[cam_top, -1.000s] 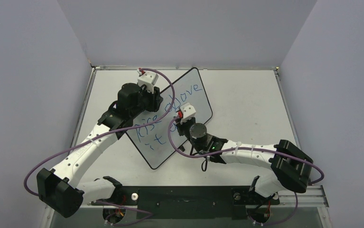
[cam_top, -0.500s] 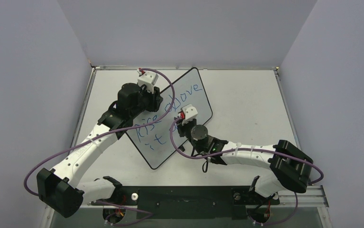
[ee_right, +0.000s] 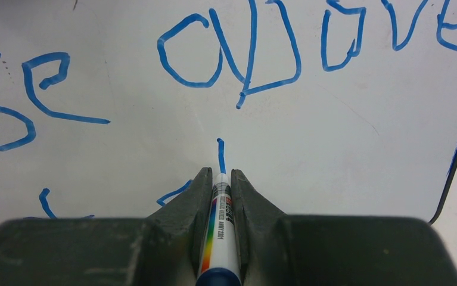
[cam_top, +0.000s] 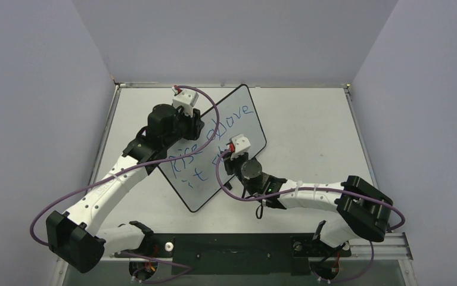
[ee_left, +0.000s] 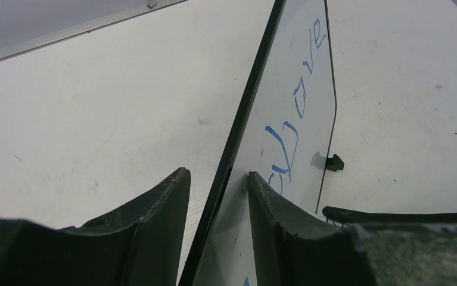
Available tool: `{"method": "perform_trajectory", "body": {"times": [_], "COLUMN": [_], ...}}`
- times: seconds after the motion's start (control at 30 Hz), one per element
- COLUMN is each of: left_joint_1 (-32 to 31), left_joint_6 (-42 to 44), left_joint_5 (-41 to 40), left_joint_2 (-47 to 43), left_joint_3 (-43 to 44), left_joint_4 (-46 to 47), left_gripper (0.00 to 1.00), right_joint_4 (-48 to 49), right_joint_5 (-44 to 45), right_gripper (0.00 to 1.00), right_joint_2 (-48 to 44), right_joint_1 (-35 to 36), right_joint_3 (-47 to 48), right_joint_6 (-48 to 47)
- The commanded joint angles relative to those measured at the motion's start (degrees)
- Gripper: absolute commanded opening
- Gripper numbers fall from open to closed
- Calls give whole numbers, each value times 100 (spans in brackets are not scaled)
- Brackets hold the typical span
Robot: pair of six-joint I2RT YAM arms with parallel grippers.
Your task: Write a sentence on the whiteboard
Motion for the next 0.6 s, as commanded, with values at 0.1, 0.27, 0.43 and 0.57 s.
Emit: {"method": "perform_trajectory", "body": {"times": [0.1,0.27,0.43,0.57], "left_joint_1": [-48,-48,-48,-48], "left_joint_6": [18,20,18,18], "left_joint_5": [95,95,95,86], "left_joint_2": [-163,-177,-178,-179], "left_joint_3": [239,244,246,243], "left_joint_4": [584,587,591,584], "left_gripper": [0,0,0,0], "right_joint_4": [63,96,127,155], "right_joint_5": [-79,-39,14,74], "right_gripper": [0,0,0,0], "right_joint_2": [199,217,254,260], "right_joint_1": [41,71,97,105], "right_joint_3": [-173,-284,-399,-476], "right_joint_6": [280,378,452,500]}}
